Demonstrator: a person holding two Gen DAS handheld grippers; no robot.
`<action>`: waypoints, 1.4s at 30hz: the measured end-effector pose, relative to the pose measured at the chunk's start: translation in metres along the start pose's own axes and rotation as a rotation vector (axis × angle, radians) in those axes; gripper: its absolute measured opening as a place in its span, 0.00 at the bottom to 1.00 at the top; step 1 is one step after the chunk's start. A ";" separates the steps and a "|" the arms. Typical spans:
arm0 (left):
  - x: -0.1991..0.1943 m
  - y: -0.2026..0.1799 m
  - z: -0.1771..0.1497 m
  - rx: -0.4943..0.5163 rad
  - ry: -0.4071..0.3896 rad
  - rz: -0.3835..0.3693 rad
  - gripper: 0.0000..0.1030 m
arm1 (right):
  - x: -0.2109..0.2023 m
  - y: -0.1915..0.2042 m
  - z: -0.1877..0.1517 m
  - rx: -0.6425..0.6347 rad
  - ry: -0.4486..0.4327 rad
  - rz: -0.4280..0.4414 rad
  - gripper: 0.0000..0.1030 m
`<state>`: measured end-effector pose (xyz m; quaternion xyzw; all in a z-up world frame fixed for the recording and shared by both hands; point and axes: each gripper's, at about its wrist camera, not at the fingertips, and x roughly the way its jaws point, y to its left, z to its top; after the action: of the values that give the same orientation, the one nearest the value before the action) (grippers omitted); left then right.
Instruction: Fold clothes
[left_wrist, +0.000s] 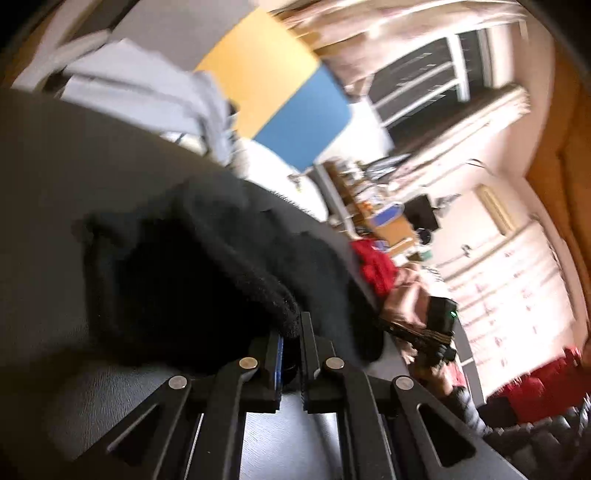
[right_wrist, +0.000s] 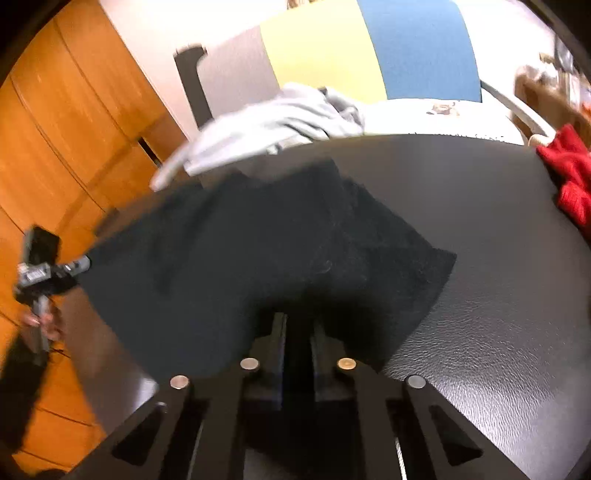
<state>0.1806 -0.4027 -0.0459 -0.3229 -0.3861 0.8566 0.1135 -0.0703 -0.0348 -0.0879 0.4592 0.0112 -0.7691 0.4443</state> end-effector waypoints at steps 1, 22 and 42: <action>-0.007 -0.005 -0.002 0.016 -0.002 -0.003 0.05 | -0.011 0.000 0.000 0.011 -0.012 0.017 0.06; 0.009 0.077 -0.080 -0.264 0.042 0.107 0.13 | -0.010 -0.022 -0.038 0.071 -0.029 0.009 0.58; 0.022 0.046 -0.077 -0.106 0.147 0.225 0.05 | 0.021 0.006 -0.019 0.001 0.090 -0.043 0.12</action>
<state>0.2156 -0.3790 -0.1282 -0.4315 -0.3828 0.8164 0.0277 -0.0566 -0.0447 -0.1112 0.4932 0.0405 -0.7571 0.4266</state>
